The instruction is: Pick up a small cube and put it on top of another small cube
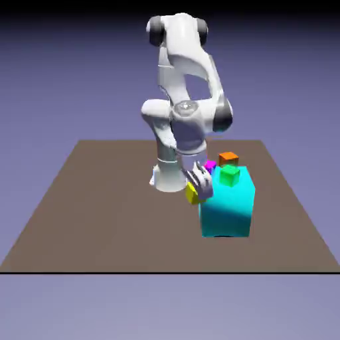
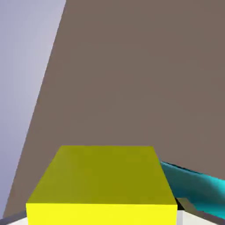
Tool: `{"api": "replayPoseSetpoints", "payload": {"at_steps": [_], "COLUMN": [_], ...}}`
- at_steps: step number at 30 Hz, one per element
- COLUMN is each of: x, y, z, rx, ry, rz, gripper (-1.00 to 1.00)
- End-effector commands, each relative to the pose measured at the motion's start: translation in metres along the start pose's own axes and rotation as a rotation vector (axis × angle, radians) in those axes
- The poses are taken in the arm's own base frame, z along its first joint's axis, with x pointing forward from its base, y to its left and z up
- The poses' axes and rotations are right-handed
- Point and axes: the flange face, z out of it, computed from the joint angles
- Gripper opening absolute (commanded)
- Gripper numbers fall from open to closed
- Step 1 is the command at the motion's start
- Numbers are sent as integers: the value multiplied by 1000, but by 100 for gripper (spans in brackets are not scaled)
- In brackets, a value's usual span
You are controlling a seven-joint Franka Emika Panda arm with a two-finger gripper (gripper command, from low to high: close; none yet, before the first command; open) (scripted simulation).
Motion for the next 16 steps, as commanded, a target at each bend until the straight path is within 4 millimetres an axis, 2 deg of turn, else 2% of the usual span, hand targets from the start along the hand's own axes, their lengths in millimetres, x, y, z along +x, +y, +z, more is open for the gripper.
{"api": "replayPoseSetpoints", "payload": {"at_steps": [1, 7, 8, 12, 13, 14, 15, 16], "x": [-9, -58, -58, -57, -56, -56, -56, -58], "y": [13, 105, 105, 104, 105, 105, 105, 104], "z": [-9, -60, -60, 3, 9, 10, 10, -6], "rx": [-8, -57, -57, -57, -57, -57, -57, -57], "ry": [2, -16, -16, -16, -16, -16, -16, -17], "rz": [-49, -361, -361, -361, -361, -361, -361, -361], "gripper": [-100, -100, -100, -100, -100, 100, 100, 100]}}
